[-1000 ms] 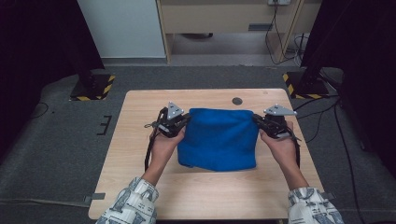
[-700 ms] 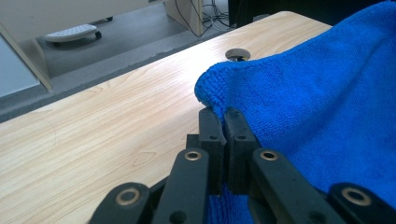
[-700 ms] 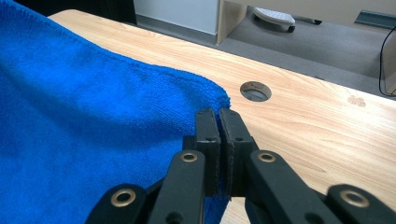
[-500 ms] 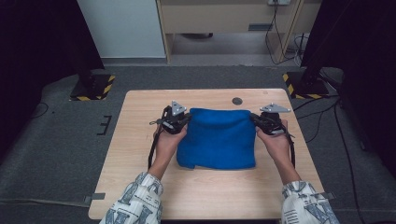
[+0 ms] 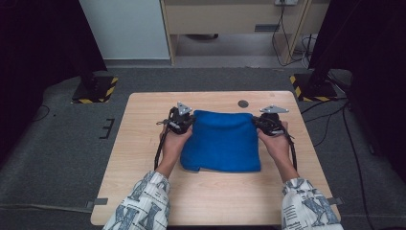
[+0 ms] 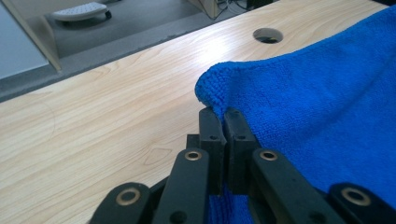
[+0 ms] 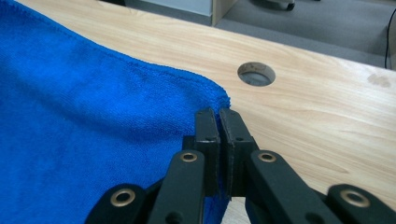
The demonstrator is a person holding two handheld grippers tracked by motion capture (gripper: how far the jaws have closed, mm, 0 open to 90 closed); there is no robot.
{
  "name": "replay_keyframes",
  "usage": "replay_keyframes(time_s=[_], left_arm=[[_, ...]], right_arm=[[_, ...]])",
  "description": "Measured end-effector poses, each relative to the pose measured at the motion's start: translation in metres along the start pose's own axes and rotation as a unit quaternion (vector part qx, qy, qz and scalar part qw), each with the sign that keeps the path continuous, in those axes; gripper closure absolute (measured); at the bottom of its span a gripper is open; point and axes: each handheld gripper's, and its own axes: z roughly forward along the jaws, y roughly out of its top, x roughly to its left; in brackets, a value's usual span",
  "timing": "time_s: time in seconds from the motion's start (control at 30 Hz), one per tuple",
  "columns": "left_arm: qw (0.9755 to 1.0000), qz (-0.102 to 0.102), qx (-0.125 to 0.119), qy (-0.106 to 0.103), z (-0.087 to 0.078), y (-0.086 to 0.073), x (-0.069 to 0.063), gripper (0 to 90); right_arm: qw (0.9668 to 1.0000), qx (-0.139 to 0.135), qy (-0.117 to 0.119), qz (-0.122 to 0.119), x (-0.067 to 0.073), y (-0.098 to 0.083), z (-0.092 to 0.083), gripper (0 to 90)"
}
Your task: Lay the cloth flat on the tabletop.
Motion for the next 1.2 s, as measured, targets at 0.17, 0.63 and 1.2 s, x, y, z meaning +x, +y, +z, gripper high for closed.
replay_keyframes(time_s=[0.17, 0.63, 1.2], left_arm=[[0.9998, -0.007, 0.017, 0.008, 0.010, -0.006, 0.010, 87.3], [0.9989, -0.020, 0.043, 0.008, 0.032, -0.007, 0.020, 84.6], [0.9996, -0.028, 0.007, -0.001, 0.007, -0.004, 0.016, 23.9]], right_arm=[[0.9999, 0.015, 0.002, 0.003, 0.003, -0.002, 0.017, 86.6], [0.9990, 0.037, 0.004, 0.025, -0.009, -0.004, 0.047, 75.6], [0.9995, 0.023, -0.019, 0.012, 0.001, 0.002, 0.027, 19.2]])
